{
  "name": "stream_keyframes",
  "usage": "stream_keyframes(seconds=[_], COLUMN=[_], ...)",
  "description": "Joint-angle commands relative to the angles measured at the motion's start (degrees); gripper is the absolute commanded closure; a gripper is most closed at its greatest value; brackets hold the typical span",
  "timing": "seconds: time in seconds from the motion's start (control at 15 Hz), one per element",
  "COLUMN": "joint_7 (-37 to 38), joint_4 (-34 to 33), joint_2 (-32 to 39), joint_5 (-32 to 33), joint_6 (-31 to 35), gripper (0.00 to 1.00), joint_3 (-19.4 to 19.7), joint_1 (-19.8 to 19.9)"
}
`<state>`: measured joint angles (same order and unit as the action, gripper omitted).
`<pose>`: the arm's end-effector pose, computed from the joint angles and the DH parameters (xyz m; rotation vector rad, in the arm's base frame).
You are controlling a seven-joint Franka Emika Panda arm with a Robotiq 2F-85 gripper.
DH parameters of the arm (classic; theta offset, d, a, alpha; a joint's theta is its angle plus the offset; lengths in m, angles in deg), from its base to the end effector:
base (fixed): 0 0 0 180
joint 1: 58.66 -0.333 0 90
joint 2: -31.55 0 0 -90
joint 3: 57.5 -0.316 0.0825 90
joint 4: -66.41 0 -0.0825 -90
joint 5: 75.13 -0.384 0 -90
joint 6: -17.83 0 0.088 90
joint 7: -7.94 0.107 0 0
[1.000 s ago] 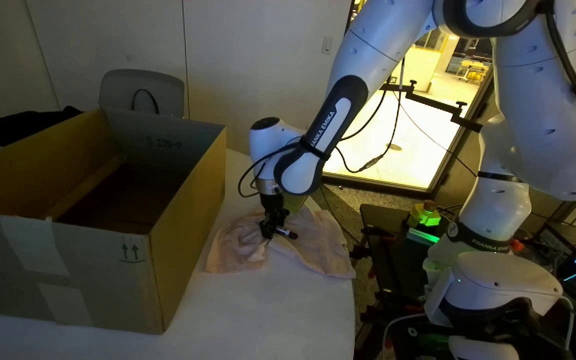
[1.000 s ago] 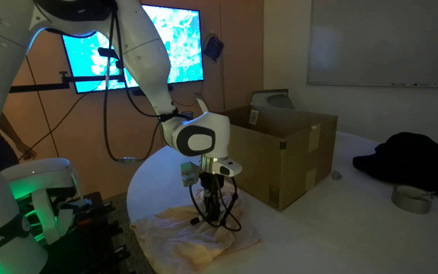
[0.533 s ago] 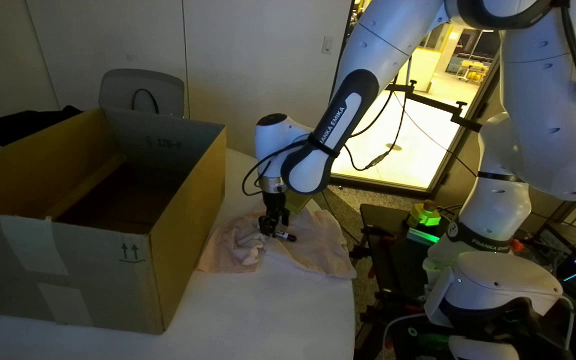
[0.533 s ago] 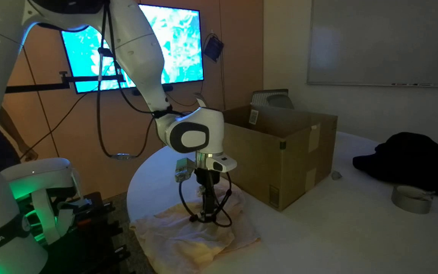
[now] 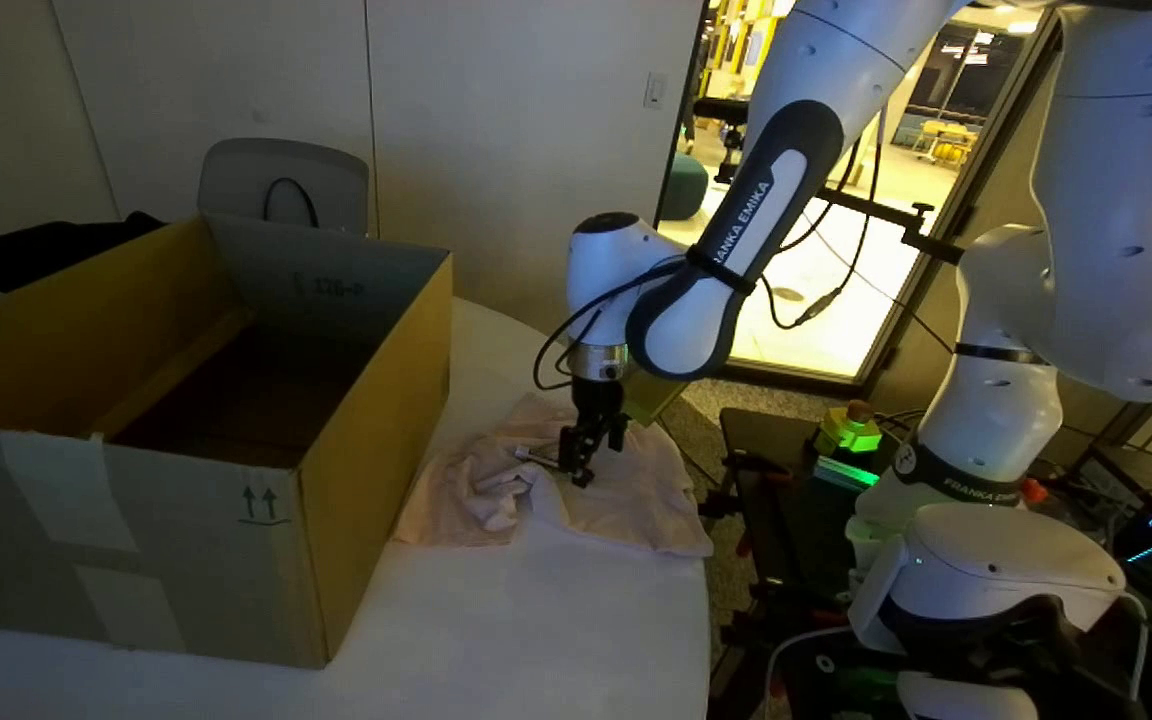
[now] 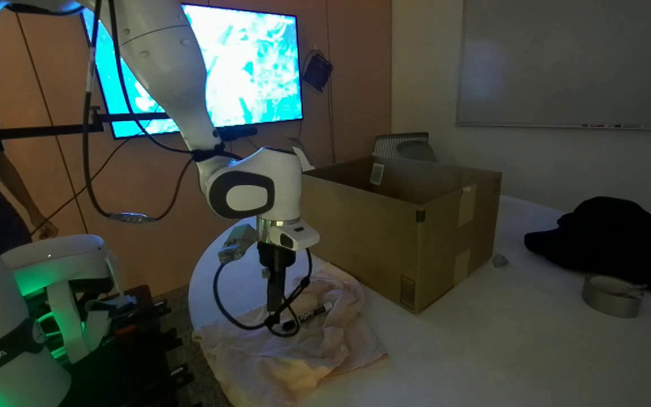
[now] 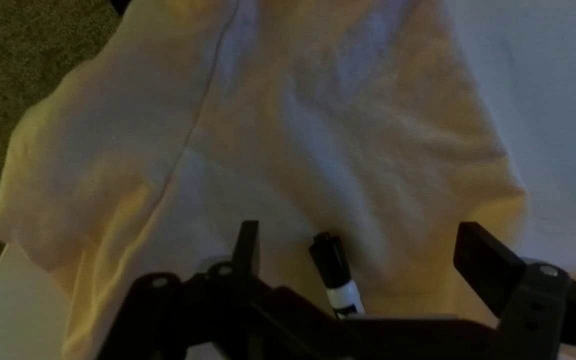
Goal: Put the marker on the towel, fold the towel, and then put the folded towel in the box
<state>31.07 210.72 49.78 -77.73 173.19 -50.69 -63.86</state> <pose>0.4451 -0.0183 0.1497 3.0076 -0.7210 -0.1800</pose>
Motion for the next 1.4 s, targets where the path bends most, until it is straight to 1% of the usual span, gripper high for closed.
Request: stream_keyframes(seconds=[0.0, 0.27, 0.4, 0.47, 0.67, 0.8, 0.93, 1.07, 1.13, 1.2, 1.27, 1.33], joint_7=[5.5, 9.6, 12.4, 12.9, 16.2, 16.6, 16.0, 14.2, 12.9, 12.4, 11.4, 10.1], joint_4=[6.0, 8.4, 9.2, 9.6, 9.8, 10.0, 10.0, 10.0, 9.8, 9.6, 9.4, 9.3], joint_2=[-3.3, -1.8, -1.0, -0.8, 0.9, 2.1, 3.3, 4.3, 4.6, 5.1, 5.4, 5.5], joint_5=[-0.1, -0.9, -0.3, -0.8, -0.5, -1.2, -2.8, -5.2, -6.8, -8.0, -9.4, -10.9], joint_6=[3.5, 6.9, 8.6, 9.7, 10.5, 11.4, 12.0, 12.9, 13.2, 13.5, 13.6, 14.0], gripper=[0.00, 0.00, 0.00, 0.00, 0.00, 0.00, 0.00, 0.00, 0.01, 0.12, 0.24, 0.30], joint_3=[1.3, 3.1, 5.3, 5.7, 8.7, 9.1, 8.5, 6.8, 5.4, 4.4, 3.1, 1.5], joint_1=[-1.0, -0.5, -1.0, -0.6, -1.3, -0.7, 0.4, 2.0, 3.3, 4.1, 5.2, 6.5])
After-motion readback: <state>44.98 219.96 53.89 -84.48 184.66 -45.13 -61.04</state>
